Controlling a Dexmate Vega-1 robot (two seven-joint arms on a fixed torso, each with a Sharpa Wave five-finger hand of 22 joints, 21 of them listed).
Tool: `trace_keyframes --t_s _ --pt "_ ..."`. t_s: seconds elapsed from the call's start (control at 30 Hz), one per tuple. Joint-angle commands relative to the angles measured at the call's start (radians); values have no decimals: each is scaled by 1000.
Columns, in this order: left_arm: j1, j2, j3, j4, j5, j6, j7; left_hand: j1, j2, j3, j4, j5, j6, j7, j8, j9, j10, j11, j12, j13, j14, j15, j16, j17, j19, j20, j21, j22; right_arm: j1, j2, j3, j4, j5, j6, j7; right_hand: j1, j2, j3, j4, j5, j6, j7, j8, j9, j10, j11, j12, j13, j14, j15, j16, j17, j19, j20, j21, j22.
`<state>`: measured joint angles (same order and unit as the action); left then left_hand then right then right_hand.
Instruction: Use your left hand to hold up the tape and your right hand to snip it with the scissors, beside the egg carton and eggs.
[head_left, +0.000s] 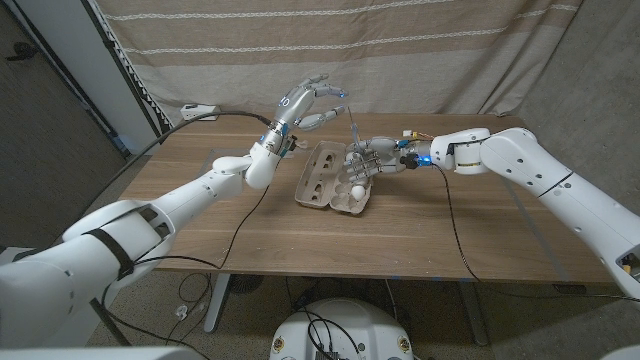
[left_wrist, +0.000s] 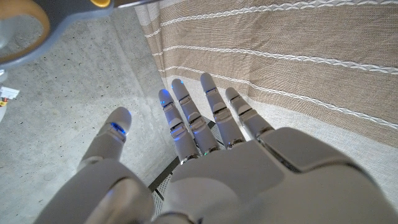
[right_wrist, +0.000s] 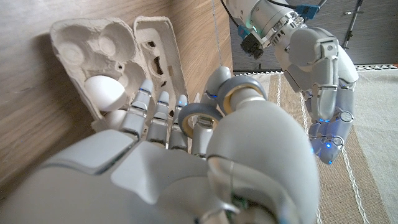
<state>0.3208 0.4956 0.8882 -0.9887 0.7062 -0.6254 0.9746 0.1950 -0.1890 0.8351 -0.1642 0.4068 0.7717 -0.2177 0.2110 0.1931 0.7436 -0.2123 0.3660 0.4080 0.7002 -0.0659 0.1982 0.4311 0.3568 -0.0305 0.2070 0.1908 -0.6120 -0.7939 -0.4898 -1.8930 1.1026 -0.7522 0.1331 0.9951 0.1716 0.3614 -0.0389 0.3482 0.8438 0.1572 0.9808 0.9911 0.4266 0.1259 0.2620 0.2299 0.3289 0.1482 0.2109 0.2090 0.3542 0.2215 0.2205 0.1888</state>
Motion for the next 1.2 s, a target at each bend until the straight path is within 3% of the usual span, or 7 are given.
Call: trace_keyframes --t_s 0.03,0.37,0.43,0.53,0.83,1.0,1.2 --pt "27 6 -33 -25 -35 14 -24 -13 -2 -5 -2 7 12 3 7 2 -10 -1 -4 -2 -4 -151 2 -1 -2 -1 5 2 -5 -9 10 -5 12 4 5 -3 19 7 13 1 -42 10 8 29 53 -40 -7 2 5 2 1 2 9 -1 3 1" --pt "71 14 -79 -70 -96 37 -70 -16 0 -5 -2 9 13 2 8 2 -12 -1 -8 -5 -5 -152 3 -2 -2 2 5 2 -3 -16 10 -5 3 17 16 -7 19 3 14 -8 -59 6 14 32 56 -32 -5 1 8 1 1 2 12 -1 2 1" --pt "92 12 -98 -86 -133 44 -92 -16 2 -4 -2 9 13 1 8 2 -13 -1 -10 -6 -5 -152 4 -3 -3 0 5 2 -4 -17 13 -9 6 14 11 -9 21 1 15 -16 -70 -2 25 40 129 -57 27 4 38 -23 12 3 14 -1 2 1" --pt "111 8 -116 -94 -172 40 -121 -11 11 2 -4 12 13 2 8 2 -19 -2 -18 -10 -16 -154 1 -5 -3 1 5 2 -9 -20 16 -12 6 21 14 -11 20 -2 15 -21 -70 -8 28 35 158 -60 42 10 54 -33 16 4 23 -2 4 1" --pt "124 28 -124 -128 -106 42 -103 -9 16 8 -5 15 14 10 8 1 -11 -1 -20 -11 -22 -153 2 -9 -6 7 5 3 -8 -23 16 -15 8 24 23 -13 19 -6 16 -27 -75 -19 34 39 154 -62 45 16 57 -29 16 5 29 -2 6 1" --pt "161 39 -148 -172 -147 49 -152 -7 19 13 -5 16 19 12 10 1 1 -1 -18 -11 -22 -152 4 -11 -5 7 5 3 -16 -26 26 -26 20 22 10 -15 20 -8 16 -31 -71 -18 33 27 162 -46 49 17 64 -33 17 6 36 -3 7 1" --pt "211 50 -188 -231 -182 90 -185 -3 22 23 -5 19 40 21 18 1 1 -2 -23 -11 -23 -152 6 -15 -7 7 6 3 -26 -37 37 -42 29 21 -4 -16 18 -12 14 -39 -76 -23 44 34 181 -49 56 15 89 -52 26 7 52 -2 12 1"
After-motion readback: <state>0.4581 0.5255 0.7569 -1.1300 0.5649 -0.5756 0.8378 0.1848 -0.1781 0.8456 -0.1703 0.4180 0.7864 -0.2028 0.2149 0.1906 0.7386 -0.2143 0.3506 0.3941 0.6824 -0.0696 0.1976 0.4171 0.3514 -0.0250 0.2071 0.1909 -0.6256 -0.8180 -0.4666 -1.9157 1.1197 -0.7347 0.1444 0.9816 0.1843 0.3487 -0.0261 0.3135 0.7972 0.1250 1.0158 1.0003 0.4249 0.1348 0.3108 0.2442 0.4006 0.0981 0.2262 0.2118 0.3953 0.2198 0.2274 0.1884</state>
